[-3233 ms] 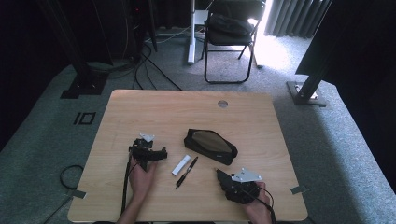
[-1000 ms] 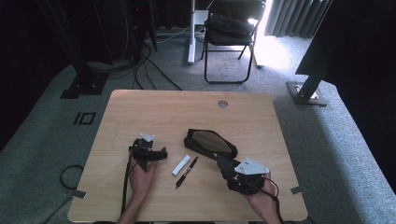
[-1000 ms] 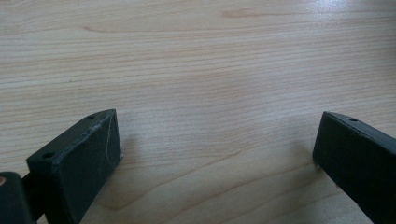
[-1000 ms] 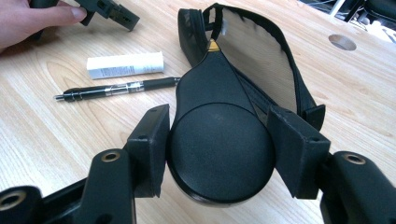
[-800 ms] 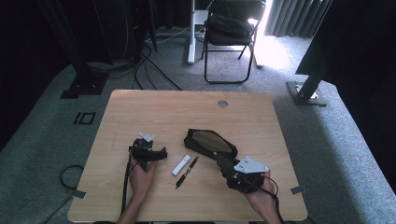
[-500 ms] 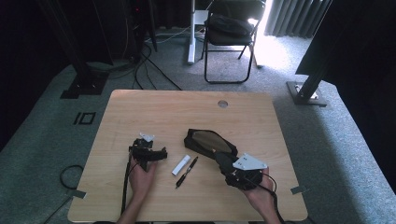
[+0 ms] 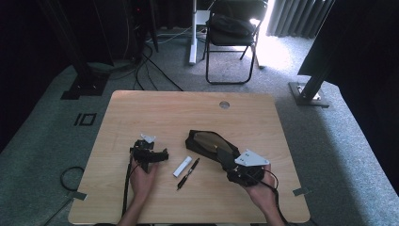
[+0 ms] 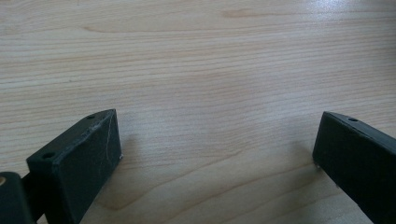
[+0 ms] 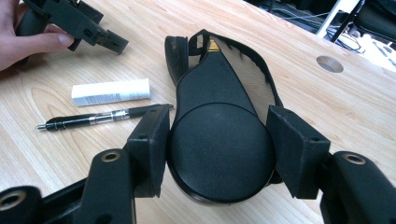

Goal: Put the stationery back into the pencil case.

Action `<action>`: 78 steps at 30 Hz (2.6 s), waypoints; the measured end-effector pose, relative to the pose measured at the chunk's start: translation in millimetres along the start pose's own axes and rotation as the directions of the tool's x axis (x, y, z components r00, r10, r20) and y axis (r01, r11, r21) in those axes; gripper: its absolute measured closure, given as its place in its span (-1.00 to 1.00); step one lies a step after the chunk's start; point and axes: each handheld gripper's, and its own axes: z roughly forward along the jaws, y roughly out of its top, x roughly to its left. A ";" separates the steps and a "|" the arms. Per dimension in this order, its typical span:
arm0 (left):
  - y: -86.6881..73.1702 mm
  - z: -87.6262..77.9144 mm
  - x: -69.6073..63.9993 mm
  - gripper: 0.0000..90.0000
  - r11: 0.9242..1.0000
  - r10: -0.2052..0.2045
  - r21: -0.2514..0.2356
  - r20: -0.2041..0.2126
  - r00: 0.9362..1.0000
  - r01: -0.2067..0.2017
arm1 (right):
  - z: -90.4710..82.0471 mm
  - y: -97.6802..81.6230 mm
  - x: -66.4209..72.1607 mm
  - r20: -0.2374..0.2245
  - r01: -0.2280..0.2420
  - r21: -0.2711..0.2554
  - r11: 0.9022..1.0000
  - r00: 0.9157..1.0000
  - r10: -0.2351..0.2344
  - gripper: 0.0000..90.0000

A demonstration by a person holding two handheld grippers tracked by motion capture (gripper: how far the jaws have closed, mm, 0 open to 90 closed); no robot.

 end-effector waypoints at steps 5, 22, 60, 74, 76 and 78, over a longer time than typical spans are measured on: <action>0.0 0.0 0.0 -0.97 1.000 0.000 0.001 0.000 1.000 0.000 | 1.7 3.2 -3.3 -0.007 -0.009 -0.001 1.000 1.000 0.009 -0.07; 0.0 0.0 0.0 -0.97 1.000 0.000 0.001 0.000 1.000 0.000 | 5.6 14.1 -12.3 -0.006 -0.016 -0.023 1.000 1.000 0.016 -0.07; 0.0 0.0 0.0 -0.97 1.000 0.000 0.001 0.000 1.000 0.000 | 24.4 33.9 -25.0 -0.017 -0.024 -0.043 0.999 1.000 0.023 -0.07; 0.0 0.0 0.0 -0.97 1.000 0.000 0.001 0.000 1.000 0.000 | 38.1 34.1 -31.9 -0.016 -0.026 -0.028 0.999 1.000 0.025 -0.07; 0.0 0.0 0.0 -0.97 1.000 0.000 0.001 0.000 1.000 0.000 | 39.8 34.2 -32.6 -0.017 -0.026 -0.027 0.999 1.000 0.026 -0.07; 0.0 0.0 0.0 -0.97 1.000 0.000 0.001 0.000 1.000 0.000 | 41.6 34.4 -33.1 -0.017 -0.029 -0.025 0.999 0.999 0.028 -0.07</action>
